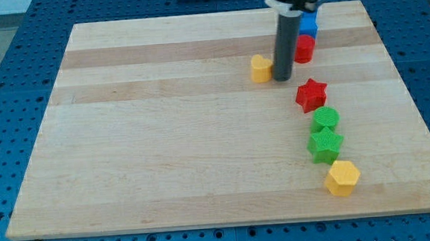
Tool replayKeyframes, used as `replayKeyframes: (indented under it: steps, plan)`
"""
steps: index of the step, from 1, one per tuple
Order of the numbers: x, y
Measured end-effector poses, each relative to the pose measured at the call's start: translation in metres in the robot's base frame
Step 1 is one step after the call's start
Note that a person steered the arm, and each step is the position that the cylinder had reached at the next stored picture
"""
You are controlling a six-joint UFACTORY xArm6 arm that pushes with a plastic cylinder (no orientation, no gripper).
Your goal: Move blue cube to yellow heart
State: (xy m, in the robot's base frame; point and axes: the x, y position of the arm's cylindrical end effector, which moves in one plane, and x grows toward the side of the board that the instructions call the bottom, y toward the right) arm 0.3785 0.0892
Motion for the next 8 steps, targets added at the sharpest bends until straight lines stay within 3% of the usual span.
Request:
replayKeyframes:
  steps: [1, 2, 3, 4, 5, 6, 8]
  plan:
    - [-0.015, -0.032]
    - [-0.011, -0.027]
    - [-0.008, 0.029]
    - [-0.007, 0.123]
    - [-0.058, 0.147]
    - [-0.115, 0.125]
    - [-0.113, 0.024]
